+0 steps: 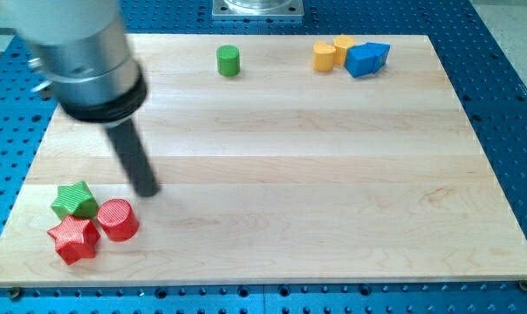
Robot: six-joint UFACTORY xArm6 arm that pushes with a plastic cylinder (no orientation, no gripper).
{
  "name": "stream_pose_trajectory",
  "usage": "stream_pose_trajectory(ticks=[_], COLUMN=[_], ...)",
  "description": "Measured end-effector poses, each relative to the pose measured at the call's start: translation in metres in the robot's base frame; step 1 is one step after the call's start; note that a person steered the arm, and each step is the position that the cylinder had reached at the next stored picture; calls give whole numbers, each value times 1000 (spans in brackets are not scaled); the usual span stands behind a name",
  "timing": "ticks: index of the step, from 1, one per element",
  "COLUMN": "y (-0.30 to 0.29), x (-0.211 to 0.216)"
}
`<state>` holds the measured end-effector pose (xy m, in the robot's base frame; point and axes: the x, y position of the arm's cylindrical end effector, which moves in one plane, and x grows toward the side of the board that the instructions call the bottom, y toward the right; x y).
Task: Move the green circle diagonal to the bottom left of the yellow heart
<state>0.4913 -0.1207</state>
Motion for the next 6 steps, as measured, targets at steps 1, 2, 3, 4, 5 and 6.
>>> stream_pose_trajectory(ticks=[1, 2, 3, 4, 5, 6], y=[71, 118, 131, 126, 79, 23], x=[-94, -176, -230, -266, -244, -208])
